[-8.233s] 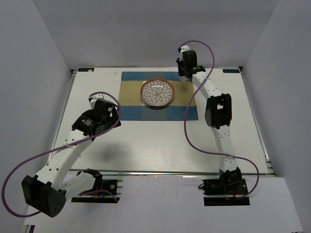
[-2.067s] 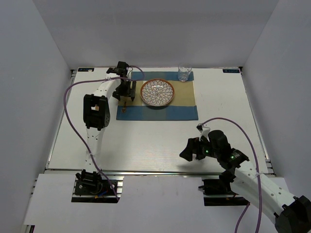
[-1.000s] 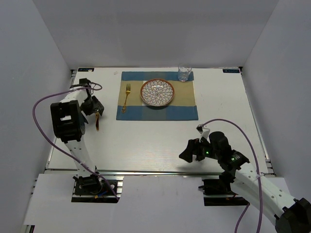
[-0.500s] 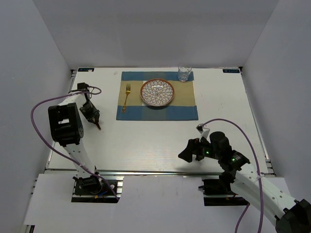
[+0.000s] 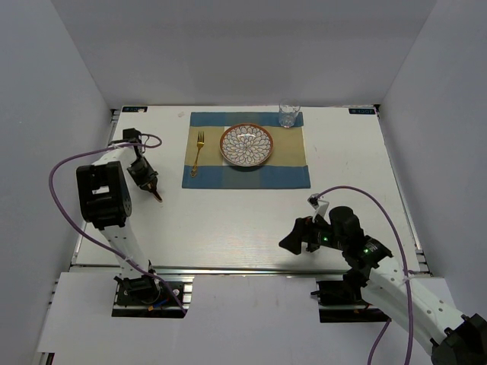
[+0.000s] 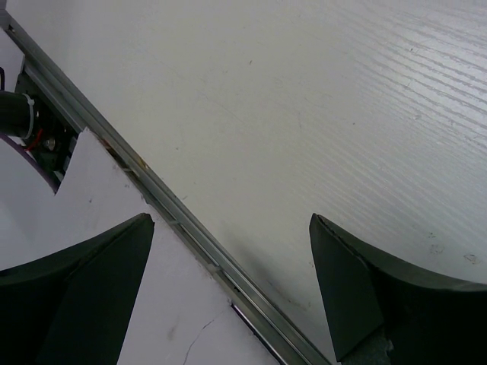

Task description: Set the dinner table for one person

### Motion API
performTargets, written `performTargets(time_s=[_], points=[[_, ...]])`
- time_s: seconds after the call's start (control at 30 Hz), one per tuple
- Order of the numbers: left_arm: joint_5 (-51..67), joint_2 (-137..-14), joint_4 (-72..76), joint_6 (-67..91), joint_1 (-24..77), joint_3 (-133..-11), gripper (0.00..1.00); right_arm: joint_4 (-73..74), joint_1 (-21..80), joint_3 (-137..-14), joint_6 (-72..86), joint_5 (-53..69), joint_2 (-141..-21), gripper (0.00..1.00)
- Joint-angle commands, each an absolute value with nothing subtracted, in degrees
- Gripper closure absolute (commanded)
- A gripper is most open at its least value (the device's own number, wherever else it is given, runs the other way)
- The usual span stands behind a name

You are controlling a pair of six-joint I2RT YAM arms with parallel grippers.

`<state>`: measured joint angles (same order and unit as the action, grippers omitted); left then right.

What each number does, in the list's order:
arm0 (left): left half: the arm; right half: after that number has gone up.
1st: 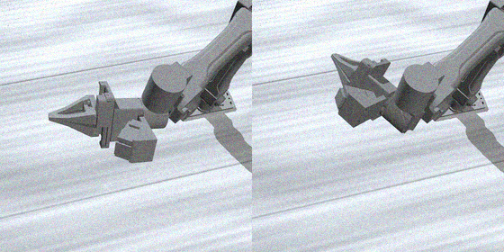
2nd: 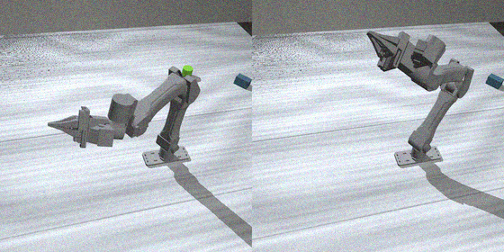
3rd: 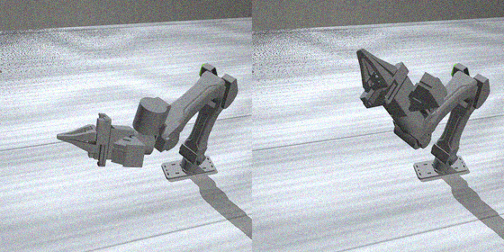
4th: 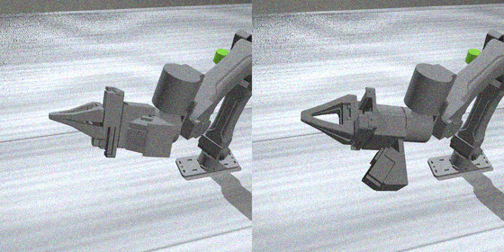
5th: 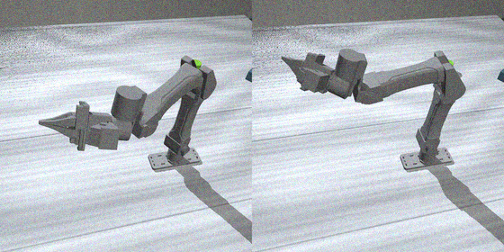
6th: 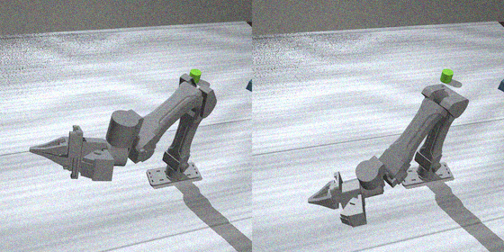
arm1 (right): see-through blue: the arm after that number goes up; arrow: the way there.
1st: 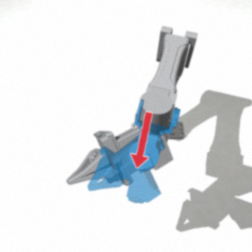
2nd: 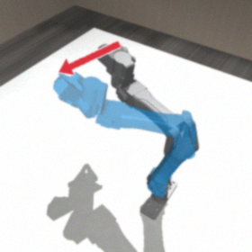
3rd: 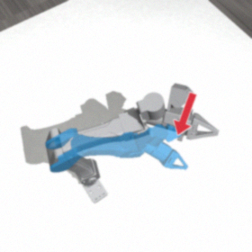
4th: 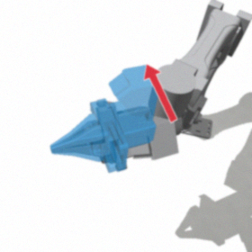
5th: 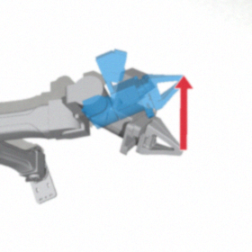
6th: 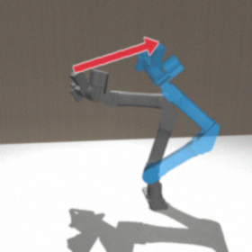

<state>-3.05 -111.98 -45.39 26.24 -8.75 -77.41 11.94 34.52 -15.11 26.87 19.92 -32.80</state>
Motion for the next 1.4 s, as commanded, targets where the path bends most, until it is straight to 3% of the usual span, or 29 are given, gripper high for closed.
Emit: performTargets(time_s=[0.0,0.23,0.37,0.57,0.77,1.0,1.37], points=[[-0.36,-105.93,-42.98,24.00,-7.47,-77.43,1.00,10.81,34.63,-15.38,28.03,21.10,-30.77,0.11],[9.73,-94.49,-41.23,21.36,-3.18,-77.61,1.00,16.07,34.54,-18.80,33.81,8.91,-27.16,0.11],[11.25,-95.01,-41.05,23.11,3.32,-78.22,1.00,23.46,34.63,-22.32,37.00,-5.33,-25.23,0.11],[11.77,-97.82,-36.83,31.10,16.85,-82.69,1.00,30.40,34.54,-33.73,37.09,-12.38,-28.29,0.11],[11.16,-110.37,-34.28,38.74,31.45,-98.07,1.00,36.55,34.37,-44.64,36.30,-15.90,-28.57,0.11],[10.81,-134.01,-42.09,39.99,39.72,-129.26,1.00,40.77,34.54,-49.74,36.30,-16.26,-26.55,0.11],[15.20,-138.60,-26.20,44.12,41.48,-130.07,1.00,43.24,34.54,-47.90,35.16,-14.33,-23.82,0.11]])
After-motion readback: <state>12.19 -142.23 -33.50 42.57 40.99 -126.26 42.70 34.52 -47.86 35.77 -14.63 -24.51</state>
